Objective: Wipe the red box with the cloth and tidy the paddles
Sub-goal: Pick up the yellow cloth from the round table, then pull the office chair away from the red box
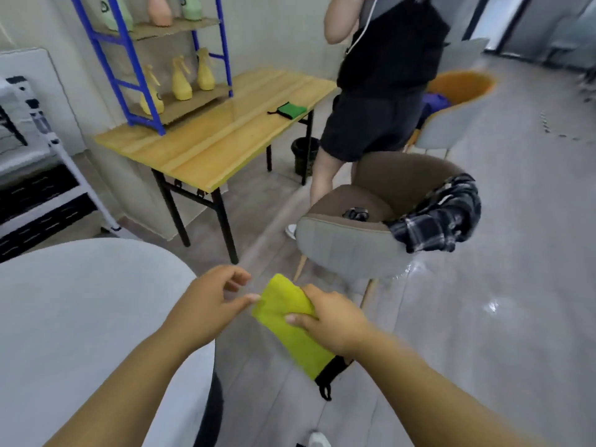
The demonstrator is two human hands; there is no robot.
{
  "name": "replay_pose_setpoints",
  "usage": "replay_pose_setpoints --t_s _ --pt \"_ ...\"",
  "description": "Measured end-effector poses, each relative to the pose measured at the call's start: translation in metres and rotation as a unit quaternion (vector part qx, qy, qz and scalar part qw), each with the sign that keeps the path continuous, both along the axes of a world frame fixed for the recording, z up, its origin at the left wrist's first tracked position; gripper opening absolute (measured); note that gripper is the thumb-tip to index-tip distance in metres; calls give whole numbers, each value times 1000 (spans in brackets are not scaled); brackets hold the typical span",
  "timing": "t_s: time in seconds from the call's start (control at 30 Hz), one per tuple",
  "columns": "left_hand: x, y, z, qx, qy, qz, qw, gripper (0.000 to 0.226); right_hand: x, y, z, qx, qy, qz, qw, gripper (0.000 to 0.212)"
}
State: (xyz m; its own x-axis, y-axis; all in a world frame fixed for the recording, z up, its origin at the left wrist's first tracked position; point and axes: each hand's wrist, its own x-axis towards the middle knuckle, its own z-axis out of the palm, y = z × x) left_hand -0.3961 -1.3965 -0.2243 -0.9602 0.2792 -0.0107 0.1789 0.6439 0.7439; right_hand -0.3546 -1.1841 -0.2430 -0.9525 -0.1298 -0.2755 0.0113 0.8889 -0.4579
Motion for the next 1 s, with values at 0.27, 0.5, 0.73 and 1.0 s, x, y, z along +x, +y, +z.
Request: replay_pose_setpoints --t_s 0.27,0.5,0.73,1.0 --pt "12 64 -12 -65 -21 -193 979 16 108 71 6 -17 6 -283 959 52" --pt "60 173 3 -83 13 -355 931 16 227 136 24 0 41 -457 888 46" --pt "145 292 19 -74 30 -471 879 13 356 198 35 22 66 -575 815 41" --pt "255 415 25 -48 28 -572 818 12 488 261 42 39 89 -670 736 45"
